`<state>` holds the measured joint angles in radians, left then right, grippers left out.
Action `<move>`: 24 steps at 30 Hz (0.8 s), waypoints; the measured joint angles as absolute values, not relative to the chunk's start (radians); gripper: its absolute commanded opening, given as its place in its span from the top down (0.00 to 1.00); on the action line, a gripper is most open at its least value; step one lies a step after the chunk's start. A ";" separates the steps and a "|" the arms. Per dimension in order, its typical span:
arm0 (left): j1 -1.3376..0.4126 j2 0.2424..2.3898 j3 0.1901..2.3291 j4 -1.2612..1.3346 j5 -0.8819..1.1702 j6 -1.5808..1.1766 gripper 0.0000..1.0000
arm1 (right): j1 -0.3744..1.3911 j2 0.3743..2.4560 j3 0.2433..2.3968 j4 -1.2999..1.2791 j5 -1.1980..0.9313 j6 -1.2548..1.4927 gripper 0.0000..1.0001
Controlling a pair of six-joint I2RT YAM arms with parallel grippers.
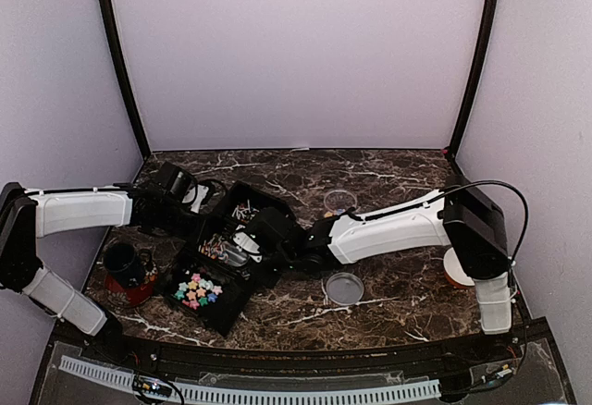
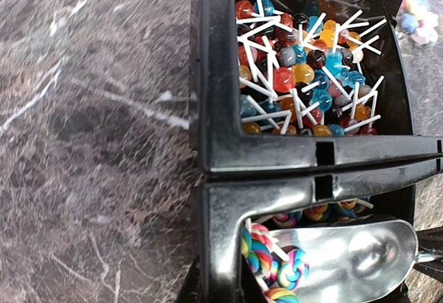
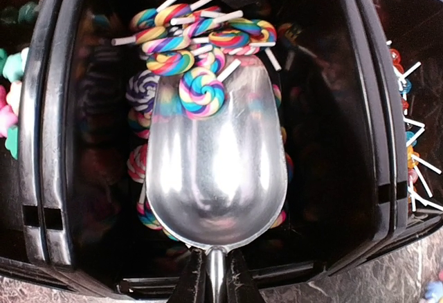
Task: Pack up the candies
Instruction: Scoop the fake candies from the plate.
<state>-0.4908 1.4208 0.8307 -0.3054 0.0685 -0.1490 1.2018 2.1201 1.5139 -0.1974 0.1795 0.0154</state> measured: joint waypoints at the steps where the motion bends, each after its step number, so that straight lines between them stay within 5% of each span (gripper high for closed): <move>1: -0.492 1.421 0.831 -0.297 0.072 -0.145 1.00 | 1.204 2.108 1.488 -0.168 0.194 0.022 1.00; 12: -0.486 1.421 0.846 -0.210 0.113 -0.169 1.00 | 1.229 2.139 1.527 -0.114 0.451 0.080 1.00; 24: -0.490 1.426 0.848 -0.251 0.118 -0.183 1.00 | 1.213 2.091 1.409 0.013 0.346 0.075 1.00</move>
